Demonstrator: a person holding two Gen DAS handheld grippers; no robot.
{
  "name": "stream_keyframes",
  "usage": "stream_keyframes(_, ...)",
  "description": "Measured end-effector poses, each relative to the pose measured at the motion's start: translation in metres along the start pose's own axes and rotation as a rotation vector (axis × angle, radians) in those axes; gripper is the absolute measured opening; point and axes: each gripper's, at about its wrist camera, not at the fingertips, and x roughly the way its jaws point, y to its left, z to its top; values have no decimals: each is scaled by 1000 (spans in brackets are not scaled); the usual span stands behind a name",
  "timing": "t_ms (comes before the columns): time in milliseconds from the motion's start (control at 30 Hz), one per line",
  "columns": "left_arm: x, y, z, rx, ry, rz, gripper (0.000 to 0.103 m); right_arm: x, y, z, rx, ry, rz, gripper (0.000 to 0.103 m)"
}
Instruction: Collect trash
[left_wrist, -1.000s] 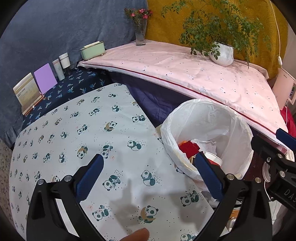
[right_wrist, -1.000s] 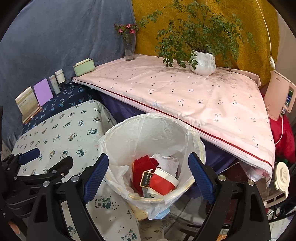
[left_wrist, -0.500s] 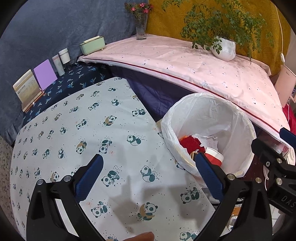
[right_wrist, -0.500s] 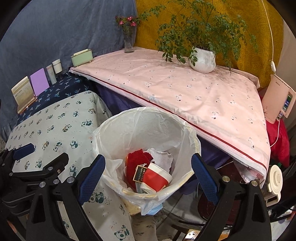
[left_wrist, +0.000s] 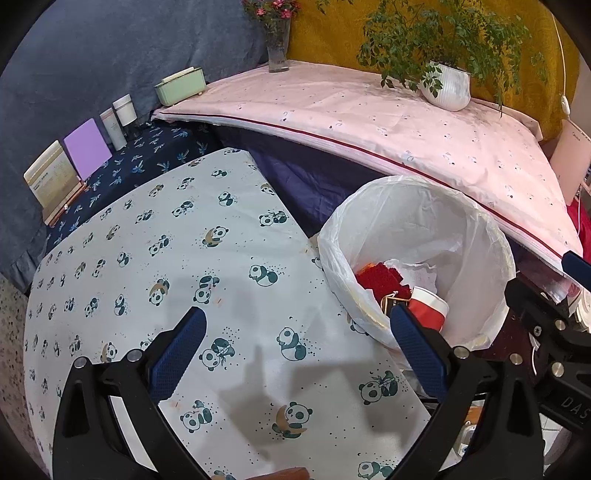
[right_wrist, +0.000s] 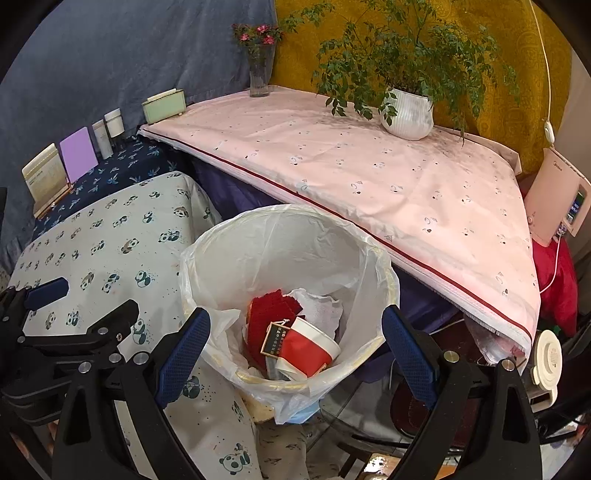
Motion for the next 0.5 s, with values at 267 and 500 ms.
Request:
stream_keyframes(267, 1, 0, 0, -4, 12, 5, 95, -2, -1, -2, -7, -2, -11, 90)
stream_keyframes(500, 1, 2, -1, -11, 18, 12, 95, -3, -1, -4, -16, -4, -24, 90)
